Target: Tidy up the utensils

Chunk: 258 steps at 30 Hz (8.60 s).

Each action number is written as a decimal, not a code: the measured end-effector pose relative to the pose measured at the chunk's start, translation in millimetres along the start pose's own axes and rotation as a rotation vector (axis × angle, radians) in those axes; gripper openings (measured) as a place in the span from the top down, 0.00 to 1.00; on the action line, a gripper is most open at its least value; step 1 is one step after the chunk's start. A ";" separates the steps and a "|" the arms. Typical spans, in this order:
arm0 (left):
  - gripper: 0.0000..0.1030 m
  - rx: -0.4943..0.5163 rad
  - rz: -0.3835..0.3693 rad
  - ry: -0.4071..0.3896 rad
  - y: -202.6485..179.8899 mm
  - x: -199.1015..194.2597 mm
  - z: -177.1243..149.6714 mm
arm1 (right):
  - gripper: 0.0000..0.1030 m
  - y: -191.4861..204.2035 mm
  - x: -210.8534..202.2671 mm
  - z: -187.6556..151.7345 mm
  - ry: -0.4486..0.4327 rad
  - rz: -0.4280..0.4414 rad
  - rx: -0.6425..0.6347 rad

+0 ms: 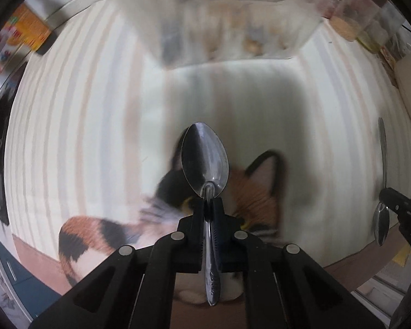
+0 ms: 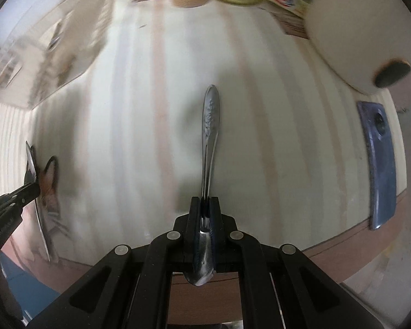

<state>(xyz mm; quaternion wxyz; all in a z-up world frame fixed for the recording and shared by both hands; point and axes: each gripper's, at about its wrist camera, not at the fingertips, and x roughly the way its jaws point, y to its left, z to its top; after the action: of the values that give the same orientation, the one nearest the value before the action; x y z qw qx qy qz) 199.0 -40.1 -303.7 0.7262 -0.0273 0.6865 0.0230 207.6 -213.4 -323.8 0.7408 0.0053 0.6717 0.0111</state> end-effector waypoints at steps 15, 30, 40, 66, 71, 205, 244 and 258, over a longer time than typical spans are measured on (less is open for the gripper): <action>0.93 -0.097 -0.043 0.026 60.1 -0.3 -35.1 | 0.93 71.5 -3.4 6.5 0.083 -0.006 -0.159; 0.96 -0.100 -0.033 0.014 56.0 -0.1 -34.3 | 0.94 58.5 -1.6 -8.0 0.043 -0.013 -0.145; 0.96 -0.087 -0.028 -0.081 42.0 -41.5 -38.0 | 1.00 42.2 -33.5 -12.1 -0.019 0.083 -0.070; 0.96 -0.141 -0.102 -0.337 76.1 -168.2 -10.8 | 1.00 33.4 -123.5 17.9 -0.187 0.236 -0.016; 0.96 -0.133 -0.112 -0.393 75.4 -192.7 10.4 | 1.00 38.8 -149.1 42.5 -0.238 0.258 -0.028; 0.00 -0.106 -0.103 -0.735 74.2 -353.7 -135.9 | 0.00 60.5 -370.9 -105.7 -0.698 0.302 -0.176; 0.00 -0.078 -0.112 -0.721 70.3 -353.8 -138.5 | 0.00 56.2 -362.2 -98.7 -0.673 0.313 -0.219; 0.00 -0.078 -0.111 -0.724 71.4 -354.9 -140.3 | 0.00 53.7 -362.7 -100.0 -0.670 0.313 -0.215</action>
<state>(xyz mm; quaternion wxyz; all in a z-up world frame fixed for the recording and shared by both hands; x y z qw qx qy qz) 34.2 22.6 42.3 0.9206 -0.0821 0.3812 0.0178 72.3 -168.9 28.6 0.9049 0.0336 0.3785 0.1920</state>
